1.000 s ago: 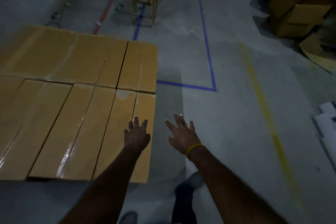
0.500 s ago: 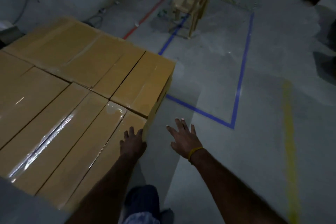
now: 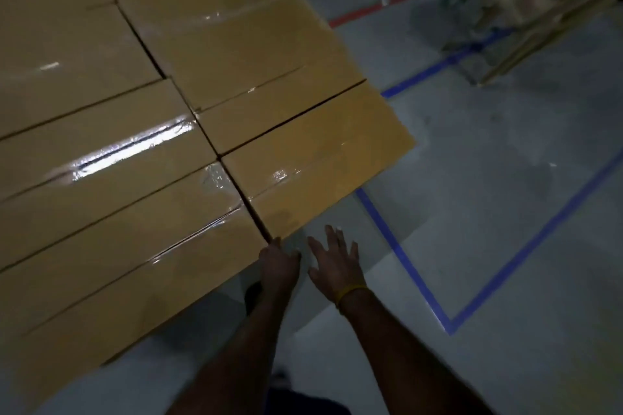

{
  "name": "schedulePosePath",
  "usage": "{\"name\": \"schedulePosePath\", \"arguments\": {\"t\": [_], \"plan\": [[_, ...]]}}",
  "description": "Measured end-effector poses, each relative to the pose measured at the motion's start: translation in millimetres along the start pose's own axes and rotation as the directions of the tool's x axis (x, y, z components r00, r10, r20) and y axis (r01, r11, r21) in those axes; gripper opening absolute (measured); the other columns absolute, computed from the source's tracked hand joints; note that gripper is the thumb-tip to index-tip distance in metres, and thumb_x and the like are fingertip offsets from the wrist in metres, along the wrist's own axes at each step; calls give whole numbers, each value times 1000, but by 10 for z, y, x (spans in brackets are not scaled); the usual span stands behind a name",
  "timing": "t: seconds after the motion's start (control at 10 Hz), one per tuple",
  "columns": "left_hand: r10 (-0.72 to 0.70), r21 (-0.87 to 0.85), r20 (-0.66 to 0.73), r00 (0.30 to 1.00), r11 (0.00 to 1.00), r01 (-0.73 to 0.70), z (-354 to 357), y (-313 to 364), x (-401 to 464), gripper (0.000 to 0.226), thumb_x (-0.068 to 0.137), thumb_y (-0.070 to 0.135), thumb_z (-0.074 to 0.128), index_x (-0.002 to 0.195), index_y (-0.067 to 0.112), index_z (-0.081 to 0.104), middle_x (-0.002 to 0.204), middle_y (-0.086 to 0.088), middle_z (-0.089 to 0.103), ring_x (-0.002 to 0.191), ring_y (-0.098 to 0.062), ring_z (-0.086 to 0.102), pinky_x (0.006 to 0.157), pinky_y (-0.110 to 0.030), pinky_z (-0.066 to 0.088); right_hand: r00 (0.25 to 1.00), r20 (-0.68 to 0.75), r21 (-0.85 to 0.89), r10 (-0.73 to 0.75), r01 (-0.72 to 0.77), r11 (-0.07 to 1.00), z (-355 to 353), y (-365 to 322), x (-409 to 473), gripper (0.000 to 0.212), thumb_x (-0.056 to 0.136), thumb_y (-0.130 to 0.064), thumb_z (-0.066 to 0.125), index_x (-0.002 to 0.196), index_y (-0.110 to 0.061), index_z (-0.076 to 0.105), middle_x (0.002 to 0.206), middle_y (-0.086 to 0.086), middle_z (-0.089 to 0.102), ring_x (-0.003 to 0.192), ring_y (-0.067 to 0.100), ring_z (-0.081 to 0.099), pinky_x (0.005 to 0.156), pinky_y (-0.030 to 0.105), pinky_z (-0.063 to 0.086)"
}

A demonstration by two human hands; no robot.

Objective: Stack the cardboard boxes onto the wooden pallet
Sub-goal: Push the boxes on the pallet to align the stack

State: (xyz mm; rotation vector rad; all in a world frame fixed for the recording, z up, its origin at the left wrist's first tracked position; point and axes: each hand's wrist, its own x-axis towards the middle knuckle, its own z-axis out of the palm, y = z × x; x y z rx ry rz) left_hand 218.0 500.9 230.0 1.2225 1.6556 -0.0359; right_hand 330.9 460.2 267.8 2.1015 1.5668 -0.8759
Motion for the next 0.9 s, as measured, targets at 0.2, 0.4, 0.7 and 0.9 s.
{"name": "schedulePosePath", "arguments": {"t": [0.2, 0.4, 0.7, 0.9], "plan": [[251, 501, -68, 966, 845, -185, 253, 75, 459, 78, 95, 24, 59, 157, 30, 13, 166, -13, -5, 152, -39, 1, 113, -64, 25, 987, -85, -213, -137, 117, 970, -80, 341, 746, 71, 101, -35, 49, 159, -28, 8, 165, 18, -12, 152, 38, -6, 117, 63, 7], [293, 700, 21, 956, 678, -223, 459, -20, 1024, 96, 94, 22, 61, 156, 39, -10, 163, -10, -24, 151, -40, -12, 110, -70, 25, 924, -40, -351, -379, 342, 872, -59, 608, 1709, 93, 94, -31, 63, 157, -35, -5, 165, 15, -8, 151, 40, 1, 114, 65, 17], [221, 677, -35, 975, 722, -140, 424, -38, 1127, 114, 84, 18, 71, 152, 52, -14, 160, 6, -32, 152, -34, -13, 106, -64, 38, 811, 41, -393, -583, 550, 737, 44, 701, 2167, 79, 101, -13, 45, 158, -33, -5, 164, 19, -9, 148, 50, 2, 109, 67, 25], [21, 686, -233, 972, 712, 149, 456, 564, 764, 90, 93, 18, 56, 155, 47, -3, 166, -4, -12, 151, -36, 5, 93, -51, 52, 734, 87, -316, -673, 661, 680, -730, 1181, 1905, 81, 96, -19, 57, 158, -31, 7, 165, 17, 1, 151, 37, 7, 115, 60, 16]]}}
